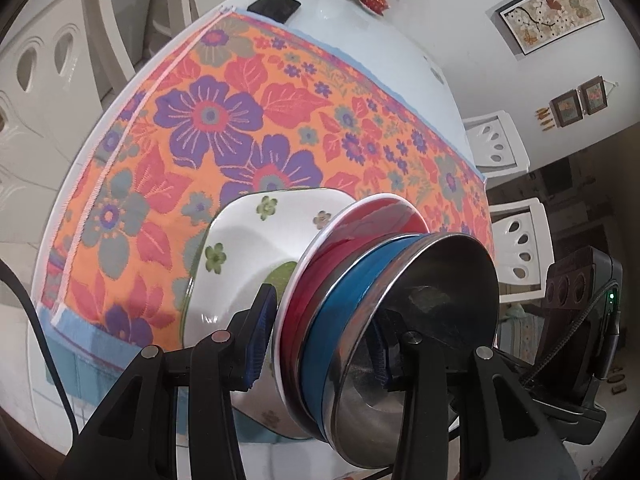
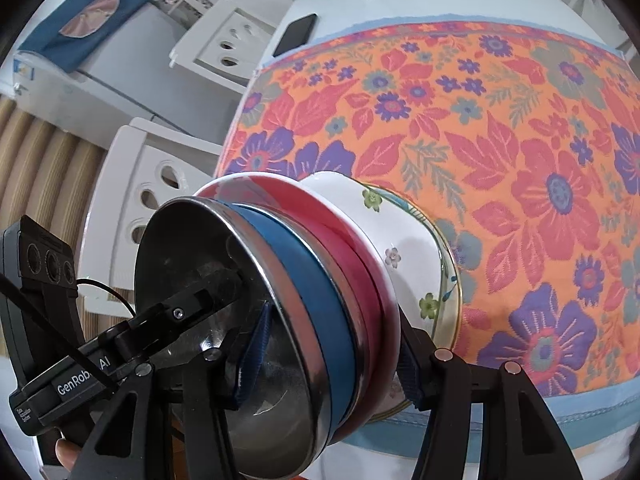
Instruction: Organize plates and bowls
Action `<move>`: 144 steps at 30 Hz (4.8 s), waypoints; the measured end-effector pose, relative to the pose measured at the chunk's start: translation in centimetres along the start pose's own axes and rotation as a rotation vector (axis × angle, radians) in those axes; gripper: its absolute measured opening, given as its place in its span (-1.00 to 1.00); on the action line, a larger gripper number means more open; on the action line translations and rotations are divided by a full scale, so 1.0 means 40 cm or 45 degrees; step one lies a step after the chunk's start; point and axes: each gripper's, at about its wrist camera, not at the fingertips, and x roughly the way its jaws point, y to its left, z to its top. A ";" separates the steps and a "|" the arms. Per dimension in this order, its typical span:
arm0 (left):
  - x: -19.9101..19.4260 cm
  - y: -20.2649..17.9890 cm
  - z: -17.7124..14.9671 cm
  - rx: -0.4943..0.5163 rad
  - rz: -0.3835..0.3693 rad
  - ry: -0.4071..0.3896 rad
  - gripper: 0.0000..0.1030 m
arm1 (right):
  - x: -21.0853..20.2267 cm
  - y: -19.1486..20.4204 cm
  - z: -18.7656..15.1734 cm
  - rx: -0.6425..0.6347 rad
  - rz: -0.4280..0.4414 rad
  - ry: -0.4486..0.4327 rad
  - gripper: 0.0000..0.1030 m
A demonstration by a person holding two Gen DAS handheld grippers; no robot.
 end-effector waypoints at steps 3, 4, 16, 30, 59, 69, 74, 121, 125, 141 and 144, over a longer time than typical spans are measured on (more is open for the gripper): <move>0.013 0.017 0.006 0.001 -0.012 0.030 -0.26 | 0.023 0.004 0.002 0.024 -0.030 0.016 0.09; 0.015 0.020 0.007 0.003 -0.014 0.037 -0.26 | 0.027 0.005 0.002 0.028 -0.036 0.021 0.09; 0.014 0.047 0.030 0.022 -0.103 0.081 -0.26 | 0.032 -0.016 0.016 0.135 -0.049 0.008 0.08; -0.086 0.045 0.013 0.127 -0.087 -0.023 -0.26 | -0.106 0.013 -0.021 0.211 -0.077 -0.257 0.08; -0.344 -0.197 -0.221 0.340 0.083 -0.389 -0.07 | -0.355 0.150 -0.306 -0.018 -0.400 -0.405 0.20; -0.392 -0.234 -0.351 0.261 0.103 -0.397 -0.06 | -0.421 0.152 -0.431 -0.117 -0.442 -0.434 0.43; -0.414 -0.242 -0.386 0.265 0.146 -0.430 -0.06 | -0.425 0.155 -0.466 -0.115 -0.422 -0.431 0.45; -0.247 -0.182 -0.080 0.528 0.342 -0.306 0.40 | -0.207 0.153 -0.210 0.191 -0.656 -0.283 0.46; -0.240 -0.185 -0.075 0.544 0.390 -0.326 0.45 | -0.201 0.146 -0.207 0.207 -0.655 -0.271 0.45; -0.221 -0.176 -0.062 0.550 0.485 -0.293 0.48 | -0.171 0.137 -0.204 0.184 -0.655 -0.225 0.46; -0.218 -0.172 -0.059 0.534 0.476 -0.278 0.48 | -0.171 0.135 -0.204 0.182 -0.657 -0.225 0.46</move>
